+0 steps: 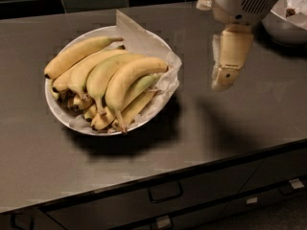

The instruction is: Pick banana from white bowl

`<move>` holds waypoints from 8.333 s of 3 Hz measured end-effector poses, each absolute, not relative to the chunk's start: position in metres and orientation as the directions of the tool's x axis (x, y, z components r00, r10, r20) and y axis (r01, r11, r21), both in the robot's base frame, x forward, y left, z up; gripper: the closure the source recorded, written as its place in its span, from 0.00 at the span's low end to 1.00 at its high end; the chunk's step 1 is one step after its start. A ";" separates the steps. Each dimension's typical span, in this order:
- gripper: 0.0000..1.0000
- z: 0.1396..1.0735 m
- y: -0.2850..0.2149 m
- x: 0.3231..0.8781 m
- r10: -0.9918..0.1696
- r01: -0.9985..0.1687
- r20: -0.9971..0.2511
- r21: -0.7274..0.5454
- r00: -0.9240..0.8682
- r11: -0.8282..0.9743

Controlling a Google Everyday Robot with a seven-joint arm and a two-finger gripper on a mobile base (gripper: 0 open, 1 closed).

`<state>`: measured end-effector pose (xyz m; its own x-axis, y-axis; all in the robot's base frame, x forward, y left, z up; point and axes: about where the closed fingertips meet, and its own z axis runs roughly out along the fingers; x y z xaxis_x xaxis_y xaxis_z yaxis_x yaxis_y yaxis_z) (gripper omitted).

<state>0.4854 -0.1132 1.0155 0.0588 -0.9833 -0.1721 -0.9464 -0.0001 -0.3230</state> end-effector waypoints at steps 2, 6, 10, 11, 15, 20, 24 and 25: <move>0.00 1.017 -0.098 0.493 -0.978 -0.942 -0.183 -0.335 0.098 -0.031; 0.12 1.004 -0.032 0.504 -0.935 -0.936 -0.242 -0.300 0.260 -0.183; 0.30 0.971 -0.016 0.518 -0.933 -0.945 -0.236 -0.253 0.270 -0.209; 0.39 0.975 -0.016 0.522 -0.938 -0.943 -0.220 -0.262 0.267 -0.207; 0.46 0.967 -0.010 0.533 -0.935 -0.945 -0.231 -0.252 0.269 -0.210; 0.70 0.954 -0.008 0.534 -0.934 -0.948 -0.231 -0.229 0.273 -0.221; 1.00 0.986 -0.006 0.527 -0.935 -0.927 -0.202 -0.298 0.292 -0.225; 1.00 1.018 -0.007 0.520 -0.938 -0.907 -0.176 -0.360 0.298 -0.221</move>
Offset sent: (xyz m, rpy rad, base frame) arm 0.0135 0.0268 -0.0060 0.0108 0.0157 0.0792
